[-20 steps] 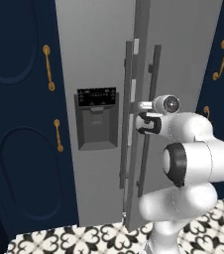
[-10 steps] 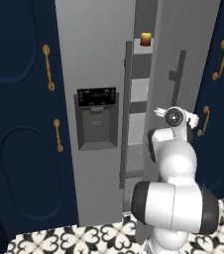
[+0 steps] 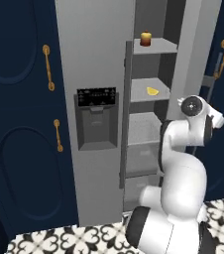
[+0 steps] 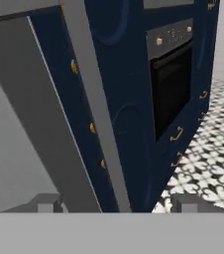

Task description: Grab a lemon wedge from the fridge and one ice cube from the ice bowl, and put them in the glass of lemonade.

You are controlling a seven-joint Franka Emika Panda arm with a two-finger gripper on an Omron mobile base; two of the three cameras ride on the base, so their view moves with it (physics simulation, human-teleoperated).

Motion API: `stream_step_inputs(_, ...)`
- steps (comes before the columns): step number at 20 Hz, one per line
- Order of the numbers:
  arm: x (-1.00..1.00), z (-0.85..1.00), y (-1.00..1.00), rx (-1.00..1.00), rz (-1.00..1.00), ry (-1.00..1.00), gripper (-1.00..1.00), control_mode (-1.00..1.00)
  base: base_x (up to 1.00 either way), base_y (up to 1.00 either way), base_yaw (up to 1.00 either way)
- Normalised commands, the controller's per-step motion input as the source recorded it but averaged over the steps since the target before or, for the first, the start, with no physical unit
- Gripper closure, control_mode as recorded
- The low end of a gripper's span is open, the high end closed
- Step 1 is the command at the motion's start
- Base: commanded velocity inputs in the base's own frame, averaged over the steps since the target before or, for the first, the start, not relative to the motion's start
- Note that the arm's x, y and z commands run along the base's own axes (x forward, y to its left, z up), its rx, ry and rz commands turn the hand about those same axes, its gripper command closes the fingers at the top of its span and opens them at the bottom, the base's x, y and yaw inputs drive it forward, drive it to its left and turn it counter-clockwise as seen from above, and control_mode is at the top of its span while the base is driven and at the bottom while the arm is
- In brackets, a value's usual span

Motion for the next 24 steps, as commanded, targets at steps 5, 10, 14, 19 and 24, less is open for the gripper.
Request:
stream_step_inputs(5,0.12,0.34,0.98,0.00,-0.11,0.00,-1.00,-1.00,0.00,0.00,0.00)
stream_step_inputs(10,0.78,0.01,0.62,-0.01,-0.31,0.00,-1.00,-1.00,0.00,0.00,0.00)
stream_step_inputs(14,0.99,0.00,0.05,-0.02,-0.15,0.08,-1.00,-1.00,0.00,0.00,0.00)
stream_step_inputs(19,1.00,0.00,0.00,0.00,-0.09,0.16,-1.00,-1.00,0.00,0.00,0.00)
stream_step_inputs(24,0.56,-0.13,-0.42,-0.01,-0.27,0.32,-1.00,-1.00,0.00,0.00,0.00)
